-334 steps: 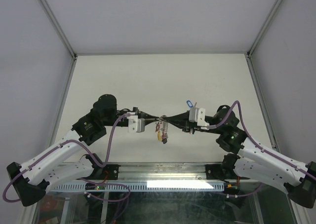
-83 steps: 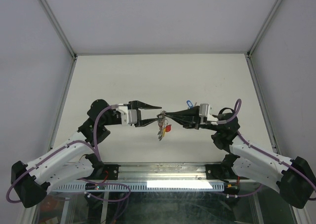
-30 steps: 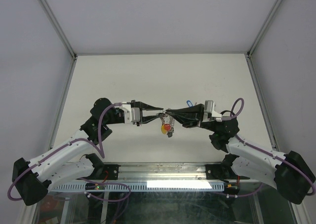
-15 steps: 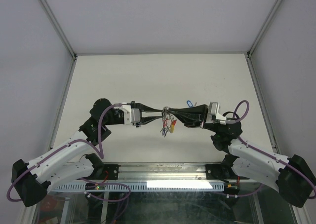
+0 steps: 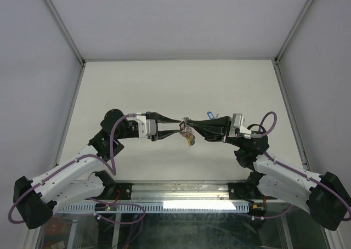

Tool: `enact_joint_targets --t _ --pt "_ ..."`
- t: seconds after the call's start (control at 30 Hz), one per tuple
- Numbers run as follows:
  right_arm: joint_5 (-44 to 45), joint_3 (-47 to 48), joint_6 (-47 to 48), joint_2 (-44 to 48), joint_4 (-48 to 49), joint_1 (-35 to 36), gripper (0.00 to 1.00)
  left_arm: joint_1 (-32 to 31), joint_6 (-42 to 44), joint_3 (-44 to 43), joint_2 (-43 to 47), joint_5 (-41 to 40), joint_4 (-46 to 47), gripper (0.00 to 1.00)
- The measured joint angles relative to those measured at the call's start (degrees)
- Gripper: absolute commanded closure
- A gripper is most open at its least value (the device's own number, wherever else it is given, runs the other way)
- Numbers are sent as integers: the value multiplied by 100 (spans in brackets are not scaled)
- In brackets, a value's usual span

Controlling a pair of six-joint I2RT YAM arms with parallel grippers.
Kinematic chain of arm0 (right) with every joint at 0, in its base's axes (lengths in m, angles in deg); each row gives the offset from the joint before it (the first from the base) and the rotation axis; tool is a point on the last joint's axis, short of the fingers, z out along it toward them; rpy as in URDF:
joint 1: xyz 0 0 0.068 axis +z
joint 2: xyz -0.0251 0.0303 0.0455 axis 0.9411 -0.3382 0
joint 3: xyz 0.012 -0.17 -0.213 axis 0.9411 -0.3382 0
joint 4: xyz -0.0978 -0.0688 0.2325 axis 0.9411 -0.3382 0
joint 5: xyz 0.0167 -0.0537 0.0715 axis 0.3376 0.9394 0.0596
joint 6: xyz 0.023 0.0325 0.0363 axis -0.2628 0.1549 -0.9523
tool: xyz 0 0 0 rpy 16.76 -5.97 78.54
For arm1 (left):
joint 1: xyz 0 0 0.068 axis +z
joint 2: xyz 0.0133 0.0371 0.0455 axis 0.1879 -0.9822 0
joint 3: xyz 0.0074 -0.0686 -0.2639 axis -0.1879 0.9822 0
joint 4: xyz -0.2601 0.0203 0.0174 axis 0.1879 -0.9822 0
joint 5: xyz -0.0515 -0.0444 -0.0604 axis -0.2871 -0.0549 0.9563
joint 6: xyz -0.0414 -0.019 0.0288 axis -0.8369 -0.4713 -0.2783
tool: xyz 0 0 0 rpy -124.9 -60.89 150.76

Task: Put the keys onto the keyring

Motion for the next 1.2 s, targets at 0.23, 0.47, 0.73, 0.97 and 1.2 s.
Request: enact_joint_targets --t 0.23,0.47,0.73,0.97,1.2 --pt "-2 0 44 -2 -28 0 100 0 -199 26 2 0 297 70" --pt "-4 0 50 -4 -33 0 100 0 -466 153 -52 -13 721 75" --pt "-4 0 46 -7 -31 0 100 0 -459 188 -114 -256 761 85" --pt "0 0 33 -50 -15 0 100 0 -450 188 -205 -411 761 100" --pt "142 -4 -83 -90 144 0 100 0 -446 188 -208 -518 763 100"
